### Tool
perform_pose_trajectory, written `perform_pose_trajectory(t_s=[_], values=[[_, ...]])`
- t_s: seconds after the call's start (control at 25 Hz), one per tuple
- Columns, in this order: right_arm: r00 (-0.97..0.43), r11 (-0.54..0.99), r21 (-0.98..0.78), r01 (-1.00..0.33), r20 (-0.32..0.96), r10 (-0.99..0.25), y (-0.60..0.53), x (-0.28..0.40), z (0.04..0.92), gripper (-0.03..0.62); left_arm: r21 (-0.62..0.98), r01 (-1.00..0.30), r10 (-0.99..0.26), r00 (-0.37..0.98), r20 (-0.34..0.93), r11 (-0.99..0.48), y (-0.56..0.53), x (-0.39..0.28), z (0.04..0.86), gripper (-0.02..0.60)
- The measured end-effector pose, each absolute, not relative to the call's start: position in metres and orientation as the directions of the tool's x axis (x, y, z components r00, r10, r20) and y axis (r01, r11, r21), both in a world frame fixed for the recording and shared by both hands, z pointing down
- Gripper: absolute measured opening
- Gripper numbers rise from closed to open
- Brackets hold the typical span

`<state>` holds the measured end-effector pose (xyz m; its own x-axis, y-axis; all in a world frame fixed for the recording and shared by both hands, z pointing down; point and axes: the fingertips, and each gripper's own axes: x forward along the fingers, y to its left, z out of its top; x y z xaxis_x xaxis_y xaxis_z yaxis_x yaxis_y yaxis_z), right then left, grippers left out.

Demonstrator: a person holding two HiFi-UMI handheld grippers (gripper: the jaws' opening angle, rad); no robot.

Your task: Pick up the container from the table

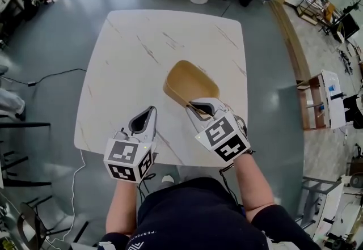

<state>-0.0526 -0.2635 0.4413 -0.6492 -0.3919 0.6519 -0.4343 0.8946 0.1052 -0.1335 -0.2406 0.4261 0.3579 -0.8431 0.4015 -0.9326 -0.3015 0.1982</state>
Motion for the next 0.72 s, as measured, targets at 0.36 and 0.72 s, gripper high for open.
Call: perform_pose_trajectory(t_s=[0.36,0.72], values=[[-0.720,0.888,0.066,-0.454,0.560,-0.410,-0.208,-0.065,0.402,0.025,0.177,-0.933,-0.870,0.356,0.341,-0.313,-0.192,-0.142,0.399,-0.005],[-0.748,0.886,0.037,-0.461,0.521,-0.411,-0.161,-0.067,0.391,0.025,0.155,-0.941,-0.889,0.334,0.312,-0.300,-0.153,-0.150,0.388,-0.005]])
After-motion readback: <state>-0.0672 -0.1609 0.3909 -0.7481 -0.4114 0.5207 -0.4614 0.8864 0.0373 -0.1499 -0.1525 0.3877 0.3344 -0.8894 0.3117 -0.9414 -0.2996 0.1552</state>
